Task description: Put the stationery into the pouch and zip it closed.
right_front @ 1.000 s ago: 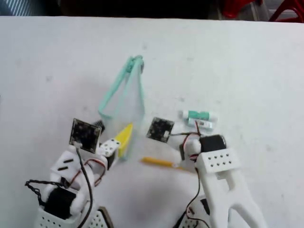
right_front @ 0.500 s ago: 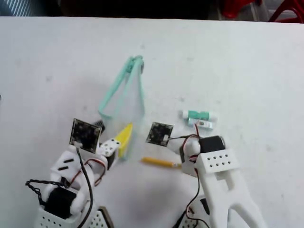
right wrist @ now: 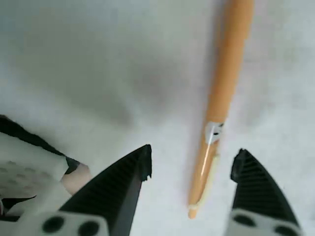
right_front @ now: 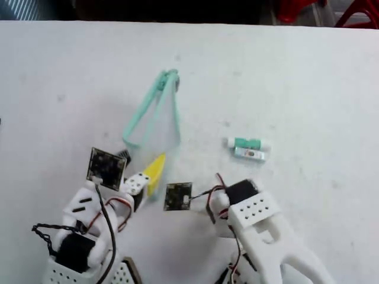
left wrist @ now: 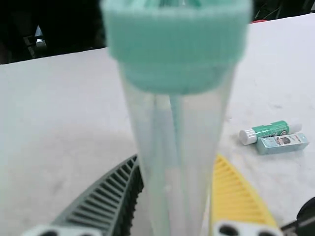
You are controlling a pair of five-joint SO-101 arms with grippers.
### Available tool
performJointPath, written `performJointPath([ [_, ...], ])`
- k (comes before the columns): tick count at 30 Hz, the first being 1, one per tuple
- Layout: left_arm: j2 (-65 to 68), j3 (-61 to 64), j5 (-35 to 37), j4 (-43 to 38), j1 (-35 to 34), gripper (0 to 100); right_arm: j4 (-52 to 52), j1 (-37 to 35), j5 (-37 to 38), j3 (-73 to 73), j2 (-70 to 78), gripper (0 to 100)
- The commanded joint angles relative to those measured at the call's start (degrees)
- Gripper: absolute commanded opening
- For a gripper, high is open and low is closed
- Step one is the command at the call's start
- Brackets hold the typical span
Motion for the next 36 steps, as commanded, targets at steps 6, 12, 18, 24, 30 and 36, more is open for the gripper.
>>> performJointPath([
  [6, 0.04, -0.35, 0.35, -1.76, -0.22, 22, -11.30, 5.76, 0.70, 1.76, 0.57, 23.0],
  [12, 0.04, -0.35, 0.44, -1.93, -0.22, 22, -14.64, 3.12, 3.08, 6.86, 0.57, 22.7],
  [18, 0.04, -0.35, 0.53, -1.76, -0.22, 22, -17.36, 2.42, 2.46, 8.09, 0.57, 22.6],
  [24, 0.04, -0.35, 0.53, -1.76, -0.22, 22, -17.54, 2.42, 2.46, 8.18, 0.57, 19.1],
  [30, 0.04, -0.35, 0.53, -1.76, -0.22, 22, -18.15, 2.42, -0.35, 8.18, 0.57, 3.9],
  [36, 0.13, -0.35, 0.70, -1.67, -0.22, 22, -19.21, 2.42, -4.13, 8.18, -0.04, 1.7],
])
